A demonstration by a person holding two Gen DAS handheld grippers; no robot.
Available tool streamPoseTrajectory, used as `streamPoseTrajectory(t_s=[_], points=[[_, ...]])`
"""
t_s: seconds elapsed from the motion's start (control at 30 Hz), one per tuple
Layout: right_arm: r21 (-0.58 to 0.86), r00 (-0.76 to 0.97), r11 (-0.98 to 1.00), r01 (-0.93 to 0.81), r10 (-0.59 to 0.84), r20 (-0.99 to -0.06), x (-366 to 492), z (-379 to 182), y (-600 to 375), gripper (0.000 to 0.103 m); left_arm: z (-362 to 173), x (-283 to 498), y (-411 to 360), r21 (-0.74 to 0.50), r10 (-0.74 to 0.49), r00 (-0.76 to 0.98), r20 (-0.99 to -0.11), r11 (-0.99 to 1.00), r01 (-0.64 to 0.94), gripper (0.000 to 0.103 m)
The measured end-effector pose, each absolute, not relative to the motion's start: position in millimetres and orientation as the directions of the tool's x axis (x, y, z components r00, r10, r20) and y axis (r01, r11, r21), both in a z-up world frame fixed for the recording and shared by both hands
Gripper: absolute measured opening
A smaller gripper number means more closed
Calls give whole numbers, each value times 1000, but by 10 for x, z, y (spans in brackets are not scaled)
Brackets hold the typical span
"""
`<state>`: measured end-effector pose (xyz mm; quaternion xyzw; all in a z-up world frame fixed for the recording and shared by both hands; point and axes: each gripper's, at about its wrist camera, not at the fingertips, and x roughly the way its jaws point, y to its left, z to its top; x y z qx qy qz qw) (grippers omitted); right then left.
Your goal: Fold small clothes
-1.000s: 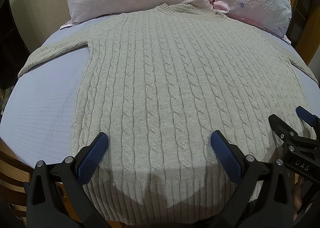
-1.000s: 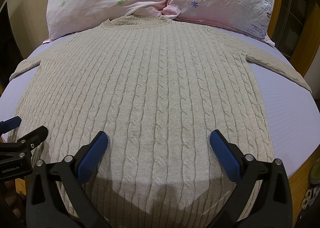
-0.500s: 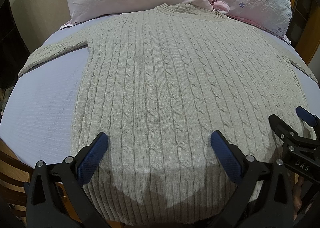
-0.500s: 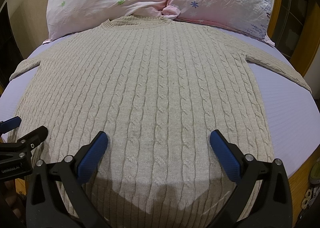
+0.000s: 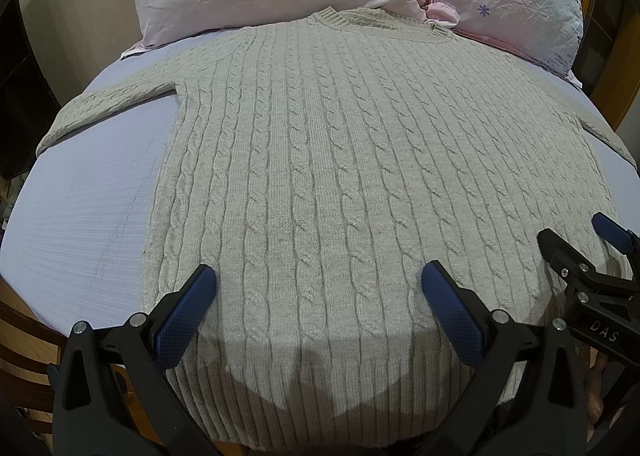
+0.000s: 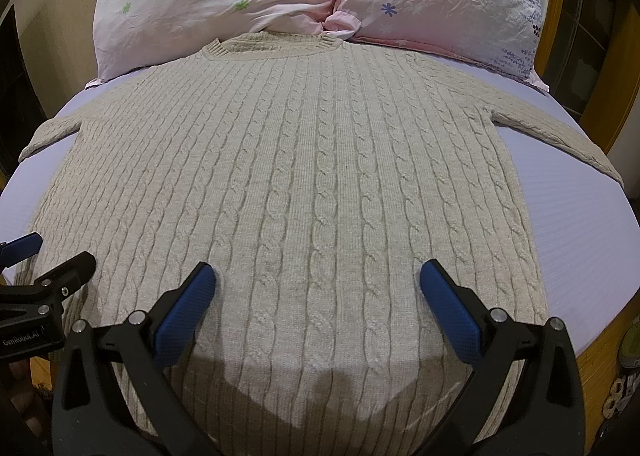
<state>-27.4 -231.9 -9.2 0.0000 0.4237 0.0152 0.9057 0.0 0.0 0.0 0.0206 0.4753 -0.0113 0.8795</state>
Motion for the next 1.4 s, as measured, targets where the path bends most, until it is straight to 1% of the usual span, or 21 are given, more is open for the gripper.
streamPoseTrajectory(t_s=[0.33,0.4,0.43,0.47,0.53,0.57,0.6,0.7,0.73,0.77,0.83,0.93,1.03,1.1,1.17,1.2,1.23,1.27,1.33,1.4], points=[[11,651,999,-41,35,-758,-281,-91,-2298,101,0,0,-3,28,1,550,-835,999,42,102],[15,674,997,-71,59,-736,-291,-96,-2335,101,-3,-11,-4,30,0,564,-826,999,44,102],[20,699,993,-119,98,-709,-308,-109,-2386,101,6,-27,12,32,-1,579,-815,998,46,102],[27,691,990,-140,117,-713,-311,-97,-2392,101,-1,-64,27,32,-3,595,-803,998,48,102],[125,681,980,-156,198,-705,-266,0,-2628,101,8,-114,37,34,-9,632,-775,998,56,102],[194,702,973,-123,223,-676,-258,106,-2846,101,30,-125,40,34,-14,645,-764,997,62,102],[280,744,959,-48,221,-631,-220,250,-3235,101,23,-137,47,33,-19,652,-758,997,68,102],[445,803,883,149,155,-576,-87,439,-4151,101,38,-116,99,-5,-69,660,-748,995,98,102],[503,811,833,232,121,-573,10,462,-4577,98,87,-98,167,-40,-103,674,-731,993,108,102],[525,808,800,290,90,-582,91,457,-4849,93,119,-82,212,-62,-122,687,-717,992,111,102],[546,780,717,434,4,-625,315,392,-5483,68,220,-36,362,-103,-152,730,-666,988,112,102],[541,723,612,577,-75,-687,559,232,-6114,58,334,71,620,-117,-119,775,-621,991,59,102],[541,667,495,679,-109,-737,735,35,-6592,52,400,203,939,-156,-88,785,-613,988,-10,102],[570,679,449,689,-122,-724,796,-23,-6761,49,425,237,1146,-201,-82,797,-598,978,-51,102],[555,670,445,702,-149,-728,883,-53,-6848,33,442,301,1392,-253,-64,812,-580,962,-105,102],[551,667,448,704,-152,-729,934,-75,-6871,15,446,331,1501,-274,-52,819,-572,953,-131,102],[543,662,450,709,-158,-732,979,-106,-6909,10,449,380,1662,-309,-35,832,-554,937,-166,102],[547,670,455,703,-165,-723,981,-120,-6932,8,458,384,1750,-331,-30,841,-540,926,-179,102],[523,683,503,688,-205,-700,1072,26,-6806,7,464,429,1994,-376,-22,861,-508,905,-199,102],[479,748,638,602,-240,-619,1153,372,-6431,6,465,517,2228,-364,25,857,-514,899,-244,102]])
